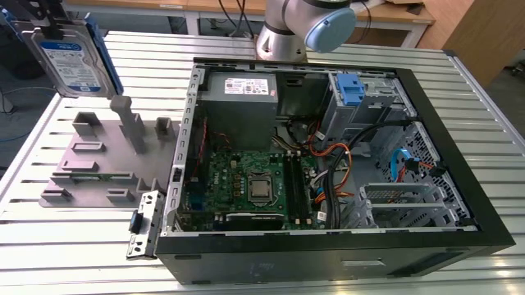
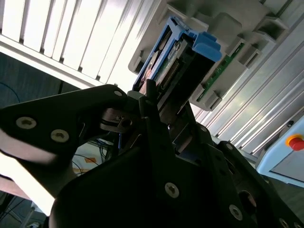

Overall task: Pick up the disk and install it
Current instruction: 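Pick up the disk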

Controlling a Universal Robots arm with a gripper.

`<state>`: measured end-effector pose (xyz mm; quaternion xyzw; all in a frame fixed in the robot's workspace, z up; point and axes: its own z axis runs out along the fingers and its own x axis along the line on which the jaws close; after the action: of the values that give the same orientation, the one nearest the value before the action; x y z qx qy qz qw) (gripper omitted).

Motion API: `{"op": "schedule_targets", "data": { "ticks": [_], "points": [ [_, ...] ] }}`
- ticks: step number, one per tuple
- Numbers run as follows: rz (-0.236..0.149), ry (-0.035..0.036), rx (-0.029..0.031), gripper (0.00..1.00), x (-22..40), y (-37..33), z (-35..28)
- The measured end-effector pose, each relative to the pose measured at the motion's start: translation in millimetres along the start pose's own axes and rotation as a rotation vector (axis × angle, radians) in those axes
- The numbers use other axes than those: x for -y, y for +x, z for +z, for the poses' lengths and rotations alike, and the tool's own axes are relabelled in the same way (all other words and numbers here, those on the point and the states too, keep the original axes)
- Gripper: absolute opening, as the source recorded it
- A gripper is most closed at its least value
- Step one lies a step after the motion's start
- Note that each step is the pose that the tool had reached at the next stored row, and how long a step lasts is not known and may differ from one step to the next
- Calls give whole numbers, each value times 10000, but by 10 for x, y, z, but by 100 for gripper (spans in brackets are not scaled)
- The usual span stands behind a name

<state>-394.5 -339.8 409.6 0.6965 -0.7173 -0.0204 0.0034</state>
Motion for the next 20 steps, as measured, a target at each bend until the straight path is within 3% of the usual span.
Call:
{"op": "schedule_targets", "data": {
  "ticks": [7,20],
  "points": [
    [1,2,1,35,-4,-3,-93],
    [0,0,0,35,-4,-4,-130]
  ]
}}
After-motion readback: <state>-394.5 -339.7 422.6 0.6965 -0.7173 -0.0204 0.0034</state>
